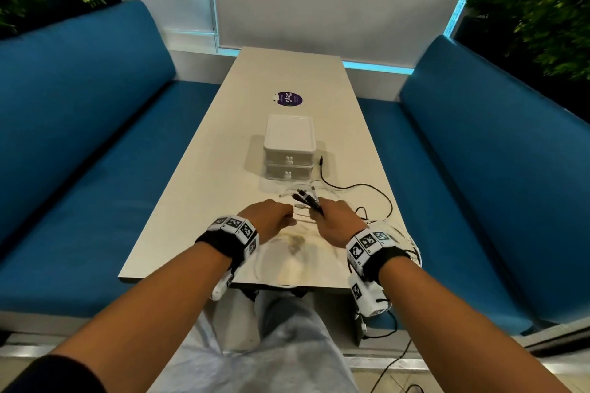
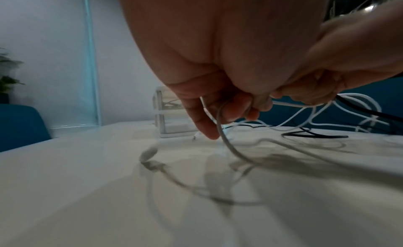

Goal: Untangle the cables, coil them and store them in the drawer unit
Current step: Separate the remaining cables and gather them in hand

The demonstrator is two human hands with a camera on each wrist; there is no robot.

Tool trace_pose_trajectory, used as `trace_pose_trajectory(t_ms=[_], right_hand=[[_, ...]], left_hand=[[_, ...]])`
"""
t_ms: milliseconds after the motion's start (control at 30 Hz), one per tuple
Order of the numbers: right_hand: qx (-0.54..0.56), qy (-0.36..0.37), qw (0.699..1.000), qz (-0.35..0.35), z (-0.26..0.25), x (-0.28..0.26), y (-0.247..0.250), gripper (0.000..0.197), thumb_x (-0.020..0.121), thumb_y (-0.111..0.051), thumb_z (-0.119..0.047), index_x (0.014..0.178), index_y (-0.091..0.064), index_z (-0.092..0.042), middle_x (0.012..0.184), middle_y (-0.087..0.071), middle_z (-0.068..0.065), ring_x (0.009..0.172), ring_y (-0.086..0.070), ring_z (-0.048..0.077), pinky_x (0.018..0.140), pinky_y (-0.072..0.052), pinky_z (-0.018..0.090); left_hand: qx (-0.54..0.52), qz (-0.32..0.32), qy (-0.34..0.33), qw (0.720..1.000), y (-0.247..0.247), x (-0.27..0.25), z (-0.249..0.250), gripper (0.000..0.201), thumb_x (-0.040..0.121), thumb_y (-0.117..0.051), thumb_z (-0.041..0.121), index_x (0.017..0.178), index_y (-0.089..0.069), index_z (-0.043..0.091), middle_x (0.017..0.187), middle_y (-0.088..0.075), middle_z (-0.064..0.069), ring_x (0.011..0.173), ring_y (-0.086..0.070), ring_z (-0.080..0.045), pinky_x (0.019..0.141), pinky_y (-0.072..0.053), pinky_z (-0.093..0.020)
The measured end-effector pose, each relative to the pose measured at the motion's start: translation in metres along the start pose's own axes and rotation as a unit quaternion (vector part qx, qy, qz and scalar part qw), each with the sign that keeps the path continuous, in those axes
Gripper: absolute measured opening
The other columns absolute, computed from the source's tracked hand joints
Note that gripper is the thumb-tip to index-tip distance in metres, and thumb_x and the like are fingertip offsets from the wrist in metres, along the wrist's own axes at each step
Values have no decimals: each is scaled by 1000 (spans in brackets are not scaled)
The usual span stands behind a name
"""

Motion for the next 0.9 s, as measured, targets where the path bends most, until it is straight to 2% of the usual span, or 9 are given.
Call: trace_pose_trajectory(t_ms=[133,233,333,467,567,667,733,800,900], right_hand=[[-72,-82,994,31,34,-3,13,27,101,-39,-34,108,-53,-12,97,-63,14,78,-59,32,65,-49,36],[20,-138,987,75,42,-6,17,32,103,-36,-33,113,-52,-7,104,-64,20,91,-60,38,71,-46,36],[137,-101,980,105,14,-6,9,32,103,-36,-35,114,-52,-9,101,-65,18,89,-63,38,73,-50,40],[132,6,988,74,-24,-10,-12,32,103,-39,-34,115,-53,-8,96,-66,14,83,-61,34,68,-46,37],[152,8,987,52,-27,-12,-15,30,104,-40,-33,113,-54,-8,90,-61,4,77,-55,23,67,-36,28],[148,10,988,49,-21,-11,-16,28,103,-41,-35,106,-55,-11,91,-65,10,77,-57,27,67,-38,30],[142,30,989,35,-21,-10,-17,21,103,-42,-30,100,-56,-14,89,-64,7,78,-57,25,69,-39,29],[139,44,989,29,-23,-8,-13,19,102,-43,-25,97,-59,-15,88,-63,2,79,-56,23,71,-38,29],[117,23,992,30,-17,-4,-2,23,101,-45,-30,103,-61,-14,87,-61,1,78,-54,21,68,-37,28]], left_hand=[[-30,6,38,999,12,-5,-34,18,103,-39,26,95,-55,24,93,-61,-4,81,-58,-28,72,-45,-34],[-10,6,56,998,8,-13,-37,18,102,-34,20,92,-48,27,79,-53,0,70,-53,-27,63,-37,-32],[2,-1,40,999,-1,-12,-14,16,102,-34,23,91,-47,24,81,-54,-1,73,-52,-27,64,-38,-32],[21,3,4,1000,-10,-1,14,15,100,-42,23,101,-56,19,98,-67,-9,85,-61,-30,75,-45,-35],[34,14,-8,999,-13,-1,17,24,100,-47,35,112,-54,15,105,-68,-6,95,-62,-31,88,-40,-38],[-40,24,-3,999,-11,-4,8,24,101,-47,33,111,-58,15,106,-68,-12,95,-63,-33,84,-48,-38],[-82,24,-11,996,-7,-6,9,21,102,-44,28,110,-60,16,107,-67,-9,90,-65,-28,83,-50,-39],[-115,28,-7,993,-2,-7,12,19,102,-41,26,105,-60,22,104,-67,-2,70,-66,-19,75,-52,-36],[-155,46,12,987,5,-7,12,20,100,-39,30,95,-58,23,90,-68,-3,55,-67,-20,64,-55,-38]])
Point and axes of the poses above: each hand's wrist, its own x-axis towards the middle knuckle, its own y-axis out of the back of the hand, z = x × y, the point moved 2 cm from there along x, towards the middle knuckle
